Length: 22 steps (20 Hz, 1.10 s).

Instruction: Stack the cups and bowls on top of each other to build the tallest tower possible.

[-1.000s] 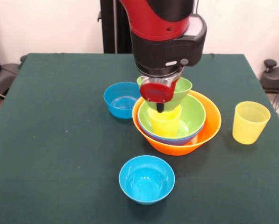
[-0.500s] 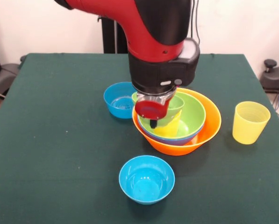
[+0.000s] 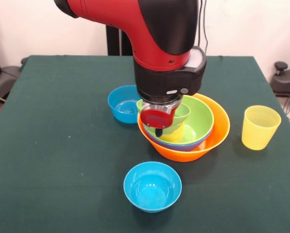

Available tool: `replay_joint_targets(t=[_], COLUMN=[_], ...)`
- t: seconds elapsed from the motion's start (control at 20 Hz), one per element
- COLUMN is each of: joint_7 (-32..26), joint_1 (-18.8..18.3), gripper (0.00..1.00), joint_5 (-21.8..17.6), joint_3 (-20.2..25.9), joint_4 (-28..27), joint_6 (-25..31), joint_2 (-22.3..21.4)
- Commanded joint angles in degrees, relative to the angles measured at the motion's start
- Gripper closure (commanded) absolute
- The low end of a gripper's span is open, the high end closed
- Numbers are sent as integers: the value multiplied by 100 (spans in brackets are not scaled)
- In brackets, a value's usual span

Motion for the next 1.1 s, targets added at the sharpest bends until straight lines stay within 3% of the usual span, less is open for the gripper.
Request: replay_joint_targets(t=[0.05,0.45,0.9,1.1], joint_7=[298,189,178,83], joint_1=[101,62,26,-23], gripper=[100,100,100,100], joint_5=[-164,-67,-68,91], joint_3=[356,413,462,711], joint_4=[360,471,473,647], joint_6=[-238,350,417,220], joint_2=[142,-328,-372,-382])
